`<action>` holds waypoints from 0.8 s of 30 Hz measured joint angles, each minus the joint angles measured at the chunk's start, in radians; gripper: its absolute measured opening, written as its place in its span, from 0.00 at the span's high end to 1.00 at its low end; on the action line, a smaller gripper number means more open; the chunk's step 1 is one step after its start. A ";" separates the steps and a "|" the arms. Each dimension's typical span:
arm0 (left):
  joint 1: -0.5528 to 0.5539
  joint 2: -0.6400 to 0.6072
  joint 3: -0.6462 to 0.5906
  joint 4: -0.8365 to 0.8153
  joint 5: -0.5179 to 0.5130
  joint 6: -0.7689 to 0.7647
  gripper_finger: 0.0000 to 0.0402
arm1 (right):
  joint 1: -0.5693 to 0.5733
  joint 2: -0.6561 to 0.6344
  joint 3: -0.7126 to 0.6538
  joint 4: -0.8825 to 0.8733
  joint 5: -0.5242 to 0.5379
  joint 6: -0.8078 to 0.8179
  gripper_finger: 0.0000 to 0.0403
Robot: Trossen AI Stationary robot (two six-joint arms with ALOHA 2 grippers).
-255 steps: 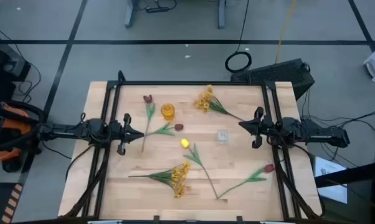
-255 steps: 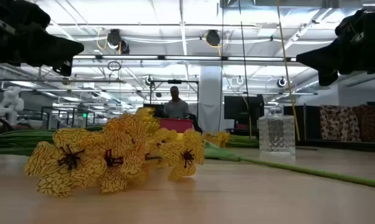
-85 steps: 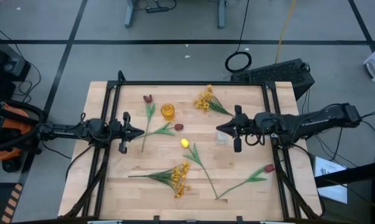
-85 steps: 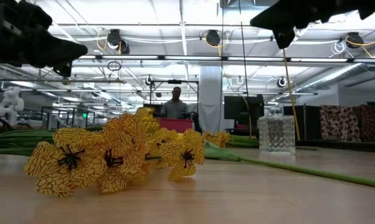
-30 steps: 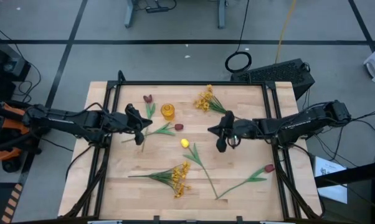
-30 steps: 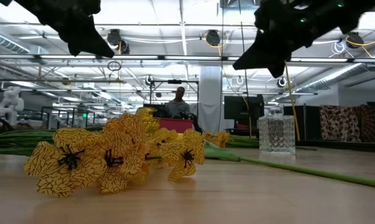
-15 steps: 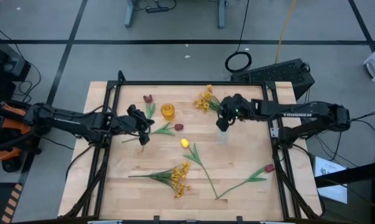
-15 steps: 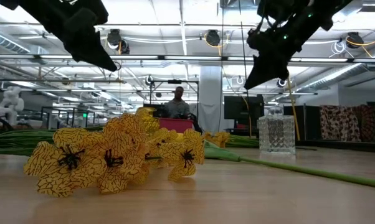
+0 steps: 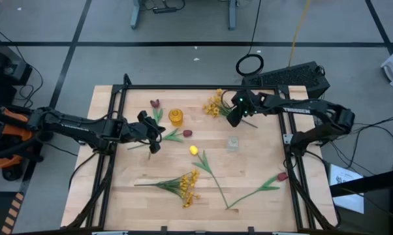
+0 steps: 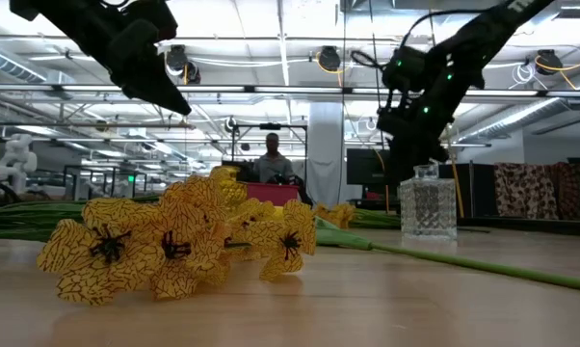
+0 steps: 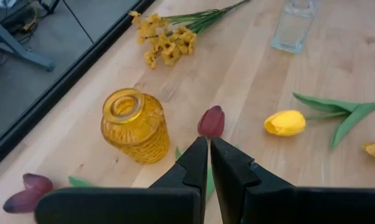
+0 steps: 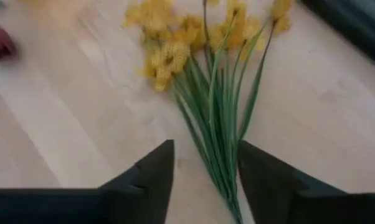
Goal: Sort flowers into vase by color
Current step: Move the yellow flower to the right side of the transparent vase
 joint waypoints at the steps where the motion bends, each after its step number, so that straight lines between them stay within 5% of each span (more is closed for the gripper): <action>1: 0.000 0.000 0.000 0.000 0.000 0.014 0.93 | 0.000 0.021 0.000 0.014 0.000 -0.006 0.52; 11: 0.000 0.000 0.000 0.000 0.001 0.095 0.93 | -0.003 0.165 0.087 0.038 0.008 -0.122 0.30; 24: 0.000 0.011 0.000 0.000 0.003 0.093 0.93 | -0.019 0.375 0.220 -0.076 0.068 -0.243 0.28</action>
